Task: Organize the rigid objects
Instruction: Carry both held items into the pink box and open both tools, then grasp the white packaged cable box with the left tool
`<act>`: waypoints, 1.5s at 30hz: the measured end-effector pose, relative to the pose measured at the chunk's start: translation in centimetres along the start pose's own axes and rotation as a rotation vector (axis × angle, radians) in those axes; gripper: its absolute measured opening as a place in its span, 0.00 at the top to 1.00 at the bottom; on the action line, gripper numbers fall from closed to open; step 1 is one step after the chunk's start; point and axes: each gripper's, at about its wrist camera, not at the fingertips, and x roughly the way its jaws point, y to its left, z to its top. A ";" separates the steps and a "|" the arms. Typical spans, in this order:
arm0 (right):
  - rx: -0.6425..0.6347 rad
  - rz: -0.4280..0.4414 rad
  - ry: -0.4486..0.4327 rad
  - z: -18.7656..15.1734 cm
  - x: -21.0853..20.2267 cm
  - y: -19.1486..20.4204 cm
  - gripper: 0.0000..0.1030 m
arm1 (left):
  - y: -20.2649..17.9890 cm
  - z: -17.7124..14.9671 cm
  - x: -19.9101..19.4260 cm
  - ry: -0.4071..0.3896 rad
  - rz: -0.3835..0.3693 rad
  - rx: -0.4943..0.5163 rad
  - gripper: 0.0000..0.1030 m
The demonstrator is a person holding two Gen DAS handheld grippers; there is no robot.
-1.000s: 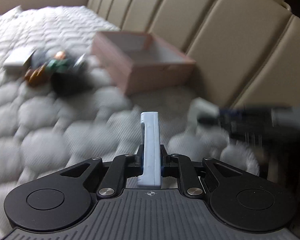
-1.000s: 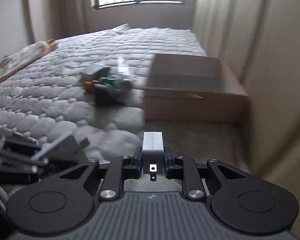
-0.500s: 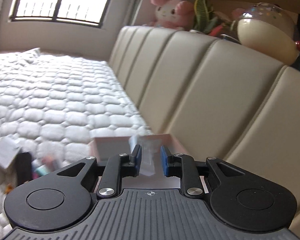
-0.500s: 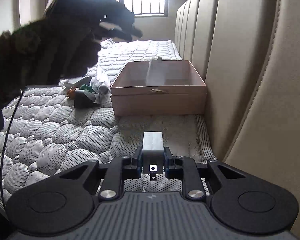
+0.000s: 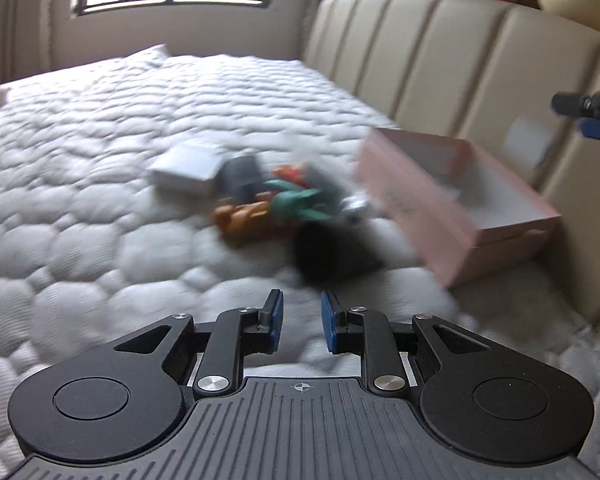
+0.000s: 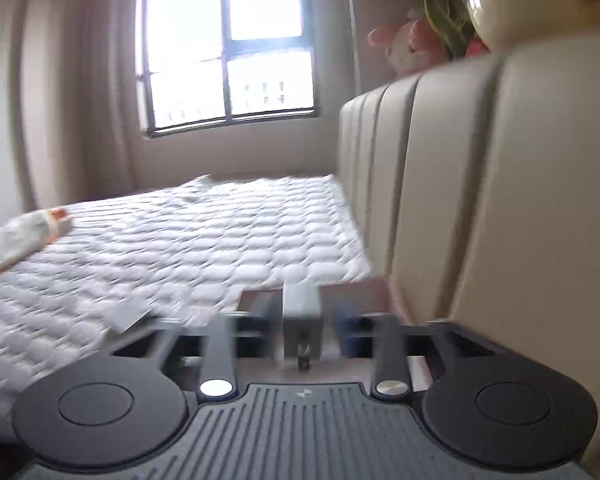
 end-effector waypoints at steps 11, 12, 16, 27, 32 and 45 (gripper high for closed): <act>-0.162 0.023 0.149 -7.1 1.1 3.5 0.17 | 4.9 5.8 3.4 -0.119 0.030 -0.095 0.78; -0.185 0.025 0.157 -8.0 0.9 4.0 0.16 | 5.2 7.0 4.1 -0.115 0.039 -0.074 0.78; -0.257 0.044 0.194 -9.9 0.6 5.3 0.16 | 5.9 10.6 6.8 -0.123 0.089 0.018 0.78; -0.131 0.068 0.223 -10.6 1.9 4.4 0.16 | 5.7 10.6 12.7 -0.005 0.088 0.169 0.70; -0.093 0.086 0.249 -11.3 2.6 3.8 0.16 | 5.2 10.5 12.8 0.004 0.037 0.219 0.53; -0.072 0.096 0.278 -12.6 3.1 3.4 0.16 | 8.6 11.5 13.7 0.024 0.219 0.310 0.45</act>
